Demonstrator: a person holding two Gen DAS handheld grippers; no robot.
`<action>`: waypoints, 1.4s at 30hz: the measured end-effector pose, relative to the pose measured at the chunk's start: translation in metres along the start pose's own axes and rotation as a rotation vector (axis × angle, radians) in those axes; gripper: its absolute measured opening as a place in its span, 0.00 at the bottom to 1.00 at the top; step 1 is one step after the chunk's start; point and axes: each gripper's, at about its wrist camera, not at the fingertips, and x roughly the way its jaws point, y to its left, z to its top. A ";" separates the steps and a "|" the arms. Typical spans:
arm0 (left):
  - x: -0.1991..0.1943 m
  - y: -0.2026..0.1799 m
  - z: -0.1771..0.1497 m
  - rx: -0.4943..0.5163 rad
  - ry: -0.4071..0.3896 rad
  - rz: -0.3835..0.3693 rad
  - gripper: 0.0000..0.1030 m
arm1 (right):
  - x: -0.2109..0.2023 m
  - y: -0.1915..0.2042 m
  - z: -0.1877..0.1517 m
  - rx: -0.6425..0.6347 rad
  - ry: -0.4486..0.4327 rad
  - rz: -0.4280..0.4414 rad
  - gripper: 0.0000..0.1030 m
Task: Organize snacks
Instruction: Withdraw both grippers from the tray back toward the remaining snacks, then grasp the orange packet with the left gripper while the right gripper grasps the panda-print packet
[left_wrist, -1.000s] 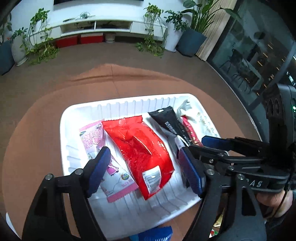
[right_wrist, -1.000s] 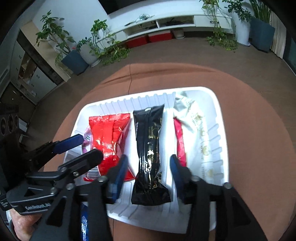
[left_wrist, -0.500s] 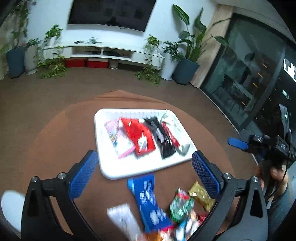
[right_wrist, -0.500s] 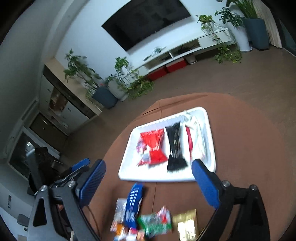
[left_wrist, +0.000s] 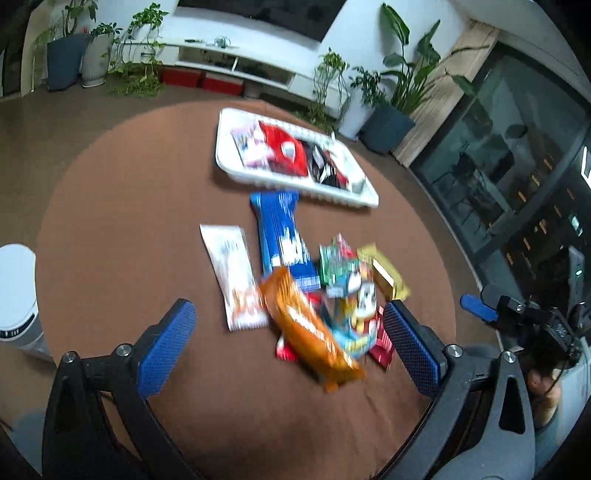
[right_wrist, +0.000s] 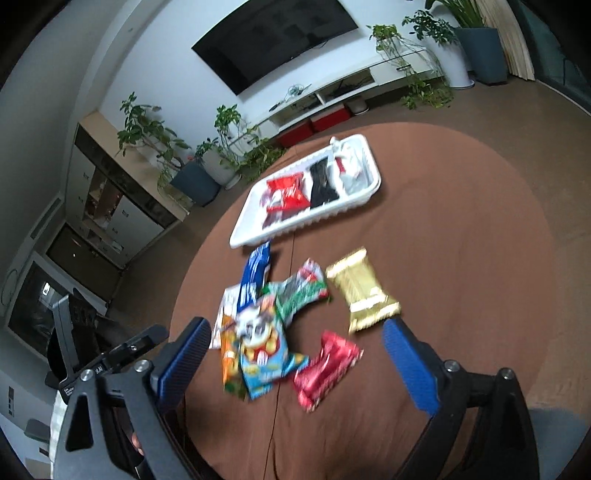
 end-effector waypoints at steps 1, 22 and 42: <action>0.001 -0.003 -0.007 0.011 0.011 0.017 1.00 | 0.000 0.004 -0.005 -0.013 0.000 -0.002 0.94; 0.058 -0.019 -0.002 0.056 0.134 0.133 0.98 | 0.008 0.010 -0.050 -0.059 0.027 -0.024 0.94; 0.065 -0.021 -0.002 0.055 0.165 0.043 0.50 | 0.006 0.011 -0.037 -0.076 -0.014 -0.032 0.94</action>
